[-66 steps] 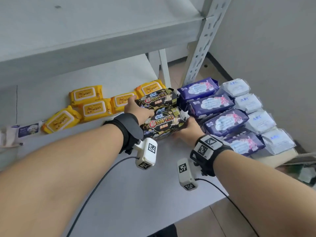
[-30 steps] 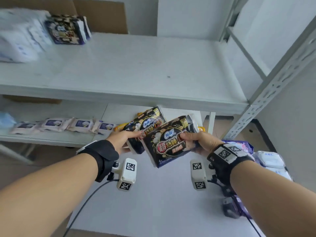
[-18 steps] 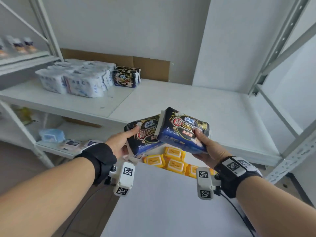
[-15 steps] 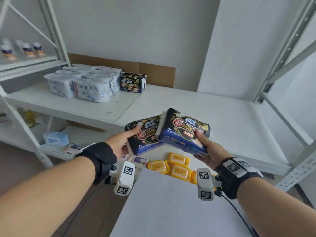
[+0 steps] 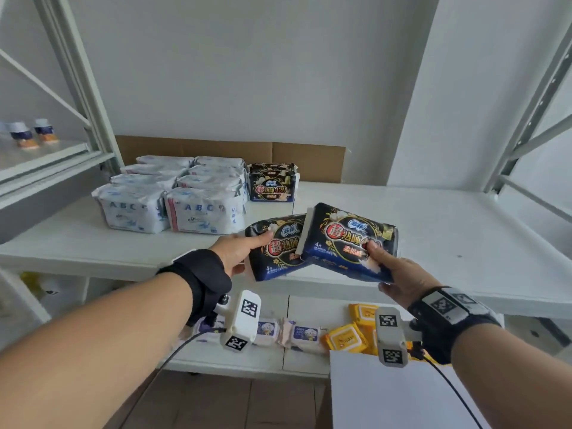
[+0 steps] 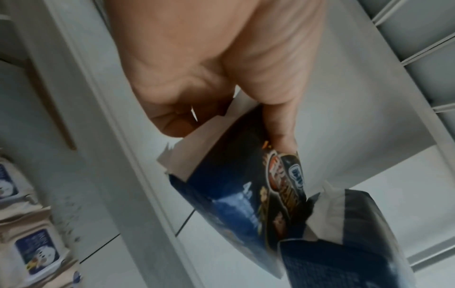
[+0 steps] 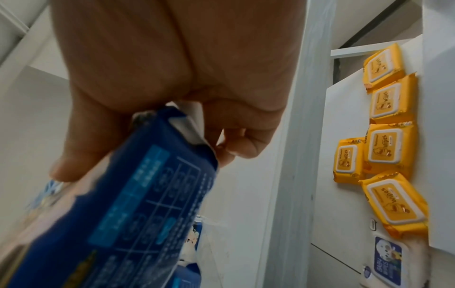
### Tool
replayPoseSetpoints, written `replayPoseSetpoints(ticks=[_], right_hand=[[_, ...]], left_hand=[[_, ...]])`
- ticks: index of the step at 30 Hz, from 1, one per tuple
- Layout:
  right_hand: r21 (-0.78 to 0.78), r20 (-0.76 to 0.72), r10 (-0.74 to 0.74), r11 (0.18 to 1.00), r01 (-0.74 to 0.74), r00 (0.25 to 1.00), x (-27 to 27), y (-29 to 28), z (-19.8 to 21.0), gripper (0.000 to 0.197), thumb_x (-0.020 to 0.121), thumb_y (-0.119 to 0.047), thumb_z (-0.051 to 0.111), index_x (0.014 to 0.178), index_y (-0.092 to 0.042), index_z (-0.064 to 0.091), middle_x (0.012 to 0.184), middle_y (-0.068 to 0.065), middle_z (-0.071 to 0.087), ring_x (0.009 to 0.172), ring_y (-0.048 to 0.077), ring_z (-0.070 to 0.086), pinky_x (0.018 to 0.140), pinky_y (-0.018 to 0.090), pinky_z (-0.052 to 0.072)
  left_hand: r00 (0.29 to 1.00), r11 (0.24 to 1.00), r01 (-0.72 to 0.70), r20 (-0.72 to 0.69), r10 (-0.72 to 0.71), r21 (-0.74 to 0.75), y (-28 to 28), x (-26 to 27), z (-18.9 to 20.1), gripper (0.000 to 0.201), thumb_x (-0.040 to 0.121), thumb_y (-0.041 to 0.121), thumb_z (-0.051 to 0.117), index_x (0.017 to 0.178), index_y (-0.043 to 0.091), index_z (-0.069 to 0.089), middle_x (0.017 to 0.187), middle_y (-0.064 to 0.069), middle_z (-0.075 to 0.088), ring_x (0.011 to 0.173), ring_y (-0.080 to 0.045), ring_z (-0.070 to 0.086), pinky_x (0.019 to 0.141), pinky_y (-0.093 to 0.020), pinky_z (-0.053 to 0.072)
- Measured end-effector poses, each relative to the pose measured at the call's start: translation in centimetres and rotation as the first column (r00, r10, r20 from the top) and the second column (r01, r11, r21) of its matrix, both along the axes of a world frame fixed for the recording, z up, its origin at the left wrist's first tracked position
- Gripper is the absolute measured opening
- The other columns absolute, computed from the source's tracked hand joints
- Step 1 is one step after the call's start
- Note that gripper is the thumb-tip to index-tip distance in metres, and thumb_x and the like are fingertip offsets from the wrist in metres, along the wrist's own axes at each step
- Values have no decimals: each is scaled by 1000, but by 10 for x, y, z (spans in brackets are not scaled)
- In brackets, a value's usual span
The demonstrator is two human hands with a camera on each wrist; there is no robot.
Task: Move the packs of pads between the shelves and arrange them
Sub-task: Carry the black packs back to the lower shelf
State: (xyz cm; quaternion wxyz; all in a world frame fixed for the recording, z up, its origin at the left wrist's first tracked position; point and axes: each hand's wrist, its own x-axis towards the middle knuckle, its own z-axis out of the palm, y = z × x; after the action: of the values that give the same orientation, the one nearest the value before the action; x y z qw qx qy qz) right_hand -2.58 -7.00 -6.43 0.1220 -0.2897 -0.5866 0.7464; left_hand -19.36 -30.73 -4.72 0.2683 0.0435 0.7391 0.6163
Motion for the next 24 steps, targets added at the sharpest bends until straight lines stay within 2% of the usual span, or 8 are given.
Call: replayPoseSetpoints(ticks=[3, 5, 7, 9, 14, 17, 21, 24], right_hand=[[-58, -81, -4, 998, -1, 997, -18, -15, 8, 34, 71, -25, 69, 97, -4, 64, 86, 9, 73, 74, 18, 68, 60, 22, 51], [-51, -95, -5, 999, 0, 995, -28, -19, 16, 36, 74, -15, 68, 106, 1, 62, 96, 15, 73, 82, 24, 70, 67, 27, 58], [-13, -76, -30, 999, 29, 997, -39, -18, 22, 46, 68, -11, 70, 111, 2, 60, 106, 21, 69, 96, 34, 67, 81, 39, 56], [33, -65, -34, 999, 36, 997, -50, -11, 27, 49, 63, -6, 72, 110, 1, 61, 107, 21, 68, 99, 37, 65, 85, 43, 54], [138, -26, -15, 990, 18, 1000, -80, 12, 31, 26, 72, 17, 65, 90, -2, 65, 80, 11, 75, 70, 24, 73, 56, 31, 59], [172, -1, 28, 985, -28, 1000, -109, 31, 30, 36, 68, 20, 66, 96, -3, 64, 95, 17, 72, 89, 33, 69, 73, 41, 58], [172, 101, 42, 983, -59, 994, -149, 50, 21, 48, 64, 20, 71, 108, 4, 61, 109, 23, 68, 103, 39, 64, 96, 51, 48], [195, 163, 107, 971, -139, 981, -179, 59, 13, 47, 63, 20, 72, 105, 3, 62, 107, 21, 70, 101, 35, 66, 97, 48, 49]], left_hand=[[997, 999, 46, -58, -46, -13, -7, -32, 12, 55, 69, 42, 80, 112, 13, 63, 115, -4, 68, 109, -19, 58, 82, -29, 39], [991, 998, 56, -121, -58, -20, -4, -52, 21, 43, 68, 36, 82, 100, 15, 62, 114, -4, 66, 98, -16, 59, 82, -29, 40], [977, 996, 82, -193, -89, -43, 2, -70, 30, 51, 67, 34, 83, 108, 13, 60, 117, -4, 64, 100, -17, 59, 89, -30, 44], [960, 991, 120, -248, -132, -63, 11, -88, 38, 66, 66, 34, 84, 122, 11, 57, 121, -4, 62, 110, -21, 58, 99, -33, 44], [905, 979, 157, -379, -195, -131, 37, -123, 54, 76, 69, 37, 81, 134, 19, 47, 119, -1, 53, 109, -21, 56, 97, -33, 46], [852, 952, 191, -442, -283, -241, 55, -149, 60, 76, 73, 33, 78, 138, 14, 44, 128, -6, 53, 113, -22, 55, 99, -31, 45], [766, 878, 164, -502, -401, -450, 85, -180, 71, 68, 77, 29, 75, 137, 13, 46, 128, -6, 56, 92, -11, 56, 77, -17, 43], [759, 807, 136, -463, -457, -575, 103, -198, 68, 75, 81, 30, 72, 144, 11, 36, 145, -7, 43, 125, -22, 48, 97, -26, 40]])
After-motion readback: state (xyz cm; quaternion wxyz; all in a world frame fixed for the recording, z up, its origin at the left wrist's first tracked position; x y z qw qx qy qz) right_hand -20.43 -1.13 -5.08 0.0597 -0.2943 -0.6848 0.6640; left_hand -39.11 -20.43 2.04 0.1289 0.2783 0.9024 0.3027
